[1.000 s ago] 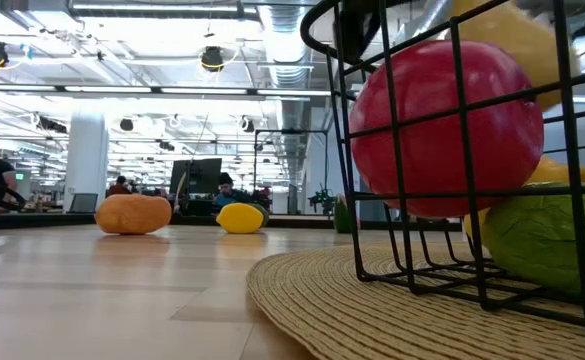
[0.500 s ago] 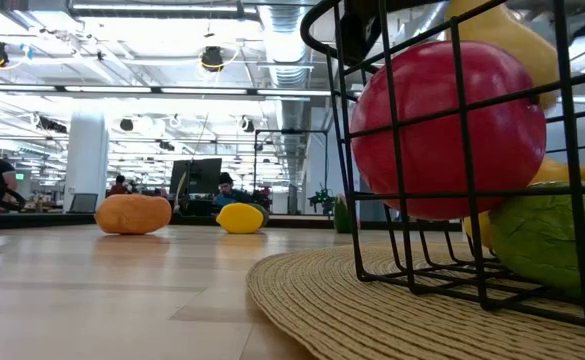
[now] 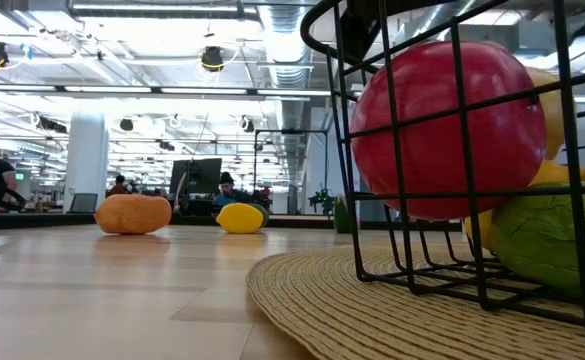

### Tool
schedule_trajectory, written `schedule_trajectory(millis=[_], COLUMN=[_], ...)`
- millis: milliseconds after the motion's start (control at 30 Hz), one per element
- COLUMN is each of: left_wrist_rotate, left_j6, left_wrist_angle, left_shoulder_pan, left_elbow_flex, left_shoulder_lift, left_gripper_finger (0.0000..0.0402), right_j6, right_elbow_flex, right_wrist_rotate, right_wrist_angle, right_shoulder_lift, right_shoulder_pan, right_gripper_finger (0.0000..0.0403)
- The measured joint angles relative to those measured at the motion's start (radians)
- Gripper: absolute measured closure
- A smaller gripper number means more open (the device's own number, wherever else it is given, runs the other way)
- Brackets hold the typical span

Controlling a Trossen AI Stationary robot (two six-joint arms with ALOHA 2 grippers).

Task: Build produce basket
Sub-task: Put the watermelon into the mesh basket

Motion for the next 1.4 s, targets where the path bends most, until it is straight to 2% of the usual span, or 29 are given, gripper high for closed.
schedule_trajectory(millis=[133,233,367,533,633,733,867,1100,1300,1400], left_wrist_rotate=[-0.019,-0.023,-0.025,-0.04,-0.128,-0.275,-0.439,-0.547,-0.662,-0.702], left_j6=[-0.006,-0.051,-0.083,-0.084,-0.084,-0.093,-0.164,-0.304,-0.323,-0.366], left_wrist_angle=[-0.003,0.0,-0.05,-0.243,-0.404,-0.567,-0.776,-0.997,-1.158,-1.243], left_shoulder_pan=[0.005,0.024,0.07,0.119,0.127,0.124,0.116,0.11,0.112,0.113], left_elbow_flex=[0.0,0.0,0.001,0.002,0.002,0.002,0.002,0.001,0.001,0.0], left_shoulder_lift=[-0.012,-0.05,-0.138,-0.29,-0.386,-0.482,-0.593,-0.7,-0.71,-0.71], left_gripper_finger=[0.0266,0.024,0.0231,0.0238,0.0245,0.0251,0.0255,0.0255,0.0255,0.0255], right_j6=[0.0,0.0,0.0,0.0,0.003,0.04,0.103,0.144,0.157,0.102], right_elbow_flex=[0.0,0.0,0.0,0.0,0.0,0.0,0.002,0.002,0.0,0.0], right_wrist_rotate=[0.0,0.0,0.001,0.002,0.016,0.052,0.05,-0.021,-0.022,-0.022], right_wrist_angle=[0.0,0.0,-0.005,-0.056,-0.098,-0.153,-0.227,-0.212,-0.229,-0.229], right_shoulder_lift=[0.0,0.0,0.0,0.0,0.0,0.0,0.018,0.125,0.302,0.398], right_shoulder_pan=[0.0,0.0,0.0,0.0,-0.004,-0.021,-0.066,-0.101,-0.101,-0.088], right_gripper_finger=[0.0143,0.0143,0.0143,0.0143,0.0143,0.0143,0.0143,0.0143,0.0143,0.0143])
